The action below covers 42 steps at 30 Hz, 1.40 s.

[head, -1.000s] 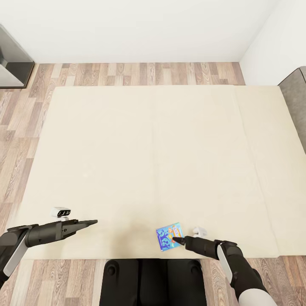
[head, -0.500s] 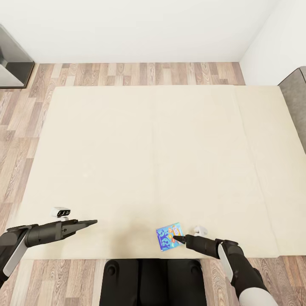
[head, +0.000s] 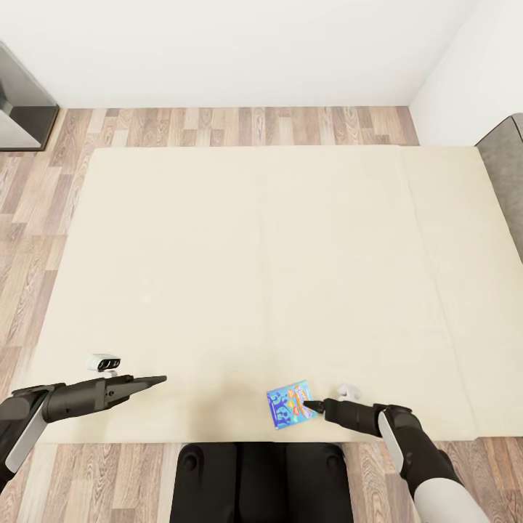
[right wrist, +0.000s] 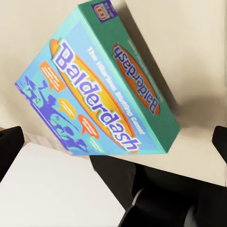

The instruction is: Put all the toys in the child's room - the three board games (two on the bed and one on the table), the two jigsaw puzzles on the table, and the tennis ball on the table - inside the toy box on the table in the child's room.

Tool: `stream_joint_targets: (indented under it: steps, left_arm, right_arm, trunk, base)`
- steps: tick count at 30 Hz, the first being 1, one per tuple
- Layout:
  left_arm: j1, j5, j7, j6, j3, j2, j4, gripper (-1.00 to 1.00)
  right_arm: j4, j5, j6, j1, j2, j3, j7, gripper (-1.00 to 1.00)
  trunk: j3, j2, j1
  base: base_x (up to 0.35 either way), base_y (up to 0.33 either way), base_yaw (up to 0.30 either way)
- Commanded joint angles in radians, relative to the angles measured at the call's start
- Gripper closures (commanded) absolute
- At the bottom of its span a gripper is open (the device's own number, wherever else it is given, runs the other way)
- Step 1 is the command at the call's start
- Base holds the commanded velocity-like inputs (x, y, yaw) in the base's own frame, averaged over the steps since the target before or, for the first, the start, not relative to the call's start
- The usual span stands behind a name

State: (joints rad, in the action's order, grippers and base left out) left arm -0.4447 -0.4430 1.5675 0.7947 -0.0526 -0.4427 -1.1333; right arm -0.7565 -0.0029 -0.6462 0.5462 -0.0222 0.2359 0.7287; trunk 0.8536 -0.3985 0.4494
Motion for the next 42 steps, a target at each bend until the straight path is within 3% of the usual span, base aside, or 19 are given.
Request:
stream_joint_targets:
  steps: [1, 13, 23, 42]
  left_arm:
    - [0.0, 0.0, 0.003, 0.011, 0.0, 0.0, 0.0, -1.0]
    - [0.0, 0.0, 0.003, 0.011, 0.0, -0.001, 0.0, -1.0]
    - [0.0, 0.0, 0.003, 0.011, 0.0, -0.001, 0.0, -1.0]
    - [0.0, 0.0, 0.003, 0.011, -0.001, -0.002, 0.0, -1.0]
  right_arm:
    - [0.004, 0.0, -0.007, 0.003, 0.0, 0.003, 0.004, -1.0]
    - [0.022, 0.004, -0.009, 0.015, 0.0, -0.003, -0.005, -1.0]
    - [0.023, 0.002, -0.011, 0.019, 0.012, -0.005, -0.062, -1.0]
    - [0.024, 0.0, -0.012, 0.05, 0.02, -0.01, -0.074, -1.0]
  trunk:
    - [0.001, -0.002, 0.001]
    - [0.001, -0.002, 0.001]
    - [0.001, -0.002, 0.001]
    - [0.001, -0.002, 0.001]
  base:
    - [0.0, 0.0, 0.0]
    - [0.0, 0.0, 0.0]
    - [0.0, 0.0, 0.0]
    - [0.0, 0.0, 0.0]
